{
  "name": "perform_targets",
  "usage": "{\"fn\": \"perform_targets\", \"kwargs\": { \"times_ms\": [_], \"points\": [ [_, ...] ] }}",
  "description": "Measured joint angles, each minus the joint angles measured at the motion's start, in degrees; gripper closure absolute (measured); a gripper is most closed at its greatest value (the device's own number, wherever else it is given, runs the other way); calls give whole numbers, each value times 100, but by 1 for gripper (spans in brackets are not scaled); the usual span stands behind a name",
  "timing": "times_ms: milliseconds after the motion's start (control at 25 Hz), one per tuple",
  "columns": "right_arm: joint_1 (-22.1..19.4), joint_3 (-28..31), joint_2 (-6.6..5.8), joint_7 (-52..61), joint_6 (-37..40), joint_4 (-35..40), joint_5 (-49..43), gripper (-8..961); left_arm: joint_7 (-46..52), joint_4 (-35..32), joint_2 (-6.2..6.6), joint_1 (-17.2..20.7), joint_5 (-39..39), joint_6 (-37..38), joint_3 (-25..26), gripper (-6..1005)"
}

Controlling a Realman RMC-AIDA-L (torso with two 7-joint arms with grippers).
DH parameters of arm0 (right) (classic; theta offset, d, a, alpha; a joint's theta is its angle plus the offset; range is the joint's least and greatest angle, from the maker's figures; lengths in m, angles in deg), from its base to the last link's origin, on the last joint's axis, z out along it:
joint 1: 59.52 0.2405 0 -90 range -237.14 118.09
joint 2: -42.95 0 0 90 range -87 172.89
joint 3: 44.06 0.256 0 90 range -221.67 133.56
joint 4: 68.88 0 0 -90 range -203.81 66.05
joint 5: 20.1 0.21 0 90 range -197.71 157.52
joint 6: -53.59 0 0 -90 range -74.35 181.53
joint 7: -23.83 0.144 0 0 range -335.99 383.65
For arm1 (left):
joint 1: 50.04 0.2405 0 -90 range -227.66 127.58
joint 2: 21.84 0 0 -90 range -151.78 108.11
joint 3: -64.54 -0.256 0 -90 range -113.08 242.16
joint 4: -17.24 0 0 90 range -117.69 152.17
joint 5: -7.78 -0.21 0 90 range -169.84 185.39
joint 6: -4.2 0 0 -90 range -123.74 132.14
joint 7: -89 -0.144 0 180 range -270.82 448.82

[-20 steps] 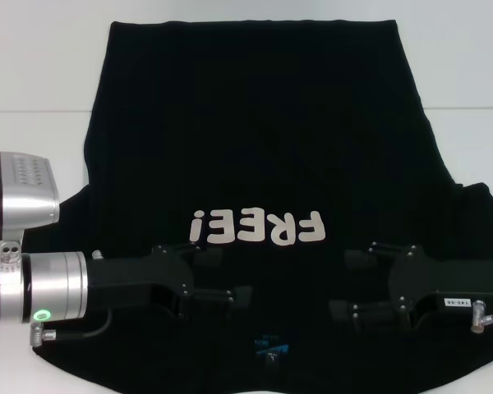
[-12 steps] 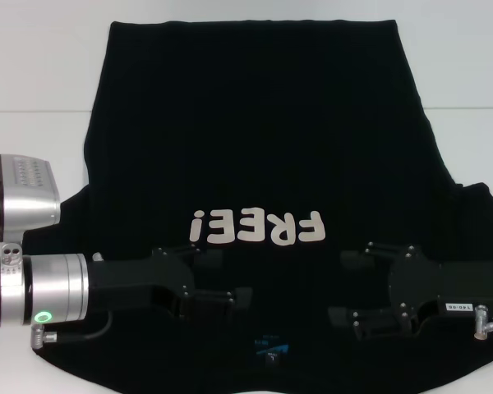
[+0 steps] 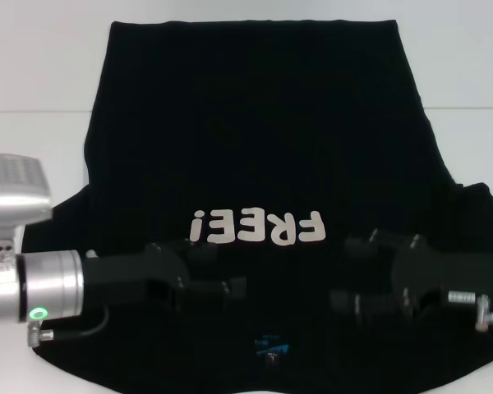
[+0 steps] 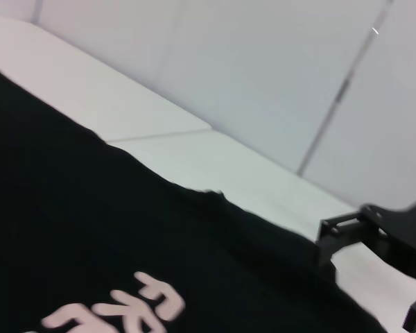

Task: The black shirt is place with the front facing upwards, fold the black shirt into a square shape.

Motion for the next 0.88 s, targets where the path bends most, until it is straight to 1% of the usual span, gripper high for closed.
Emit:
{"fn": "perform_targets", "kwargs": {
  "times_ms": [80, 200, 320, 440, 520, 560, 720, 880],
  "points": [
    [-31, 135, -3, 376, -197, -4, 186, 8, 469, -28, 21, 17, 8, 16, 294, 83],
    [-29, 414, -31, 1433, -585, 16, 335, 8, 1486, -198, 83, 102, -31, 39, 788, 87],
    [3, 595, -82, 2631, -1097, 59, 344, 8, 2753, -659, 106, 373, -73, 61, 1164, 91],
    [32, 686, -132, 3434, -1516, 30, 352, 8, 3756, -1108, 108, 628, -103, 159, 1556, 95],
    [49, 742, -142, 3602, -1611, 22, 361, 8, 4298, -1287, 122, 760, -203, 209, 1918, 98],
    [61, 765, -141, 3618, -1644, 23, 364, 8, 4551, -1303, 142, 805, -288, 202, 2181, 99],
    [150, 778, -119, 3630, -1726, 13, 366, 9, 5018, -1269, 183, 871, -498, 71, 2713, 105],
    [231, 747, -85, 3629, -1827, 2, 367, 9, 5215, -1208, 180, 899, -656, -270, 2762, 110]
  ]
}}
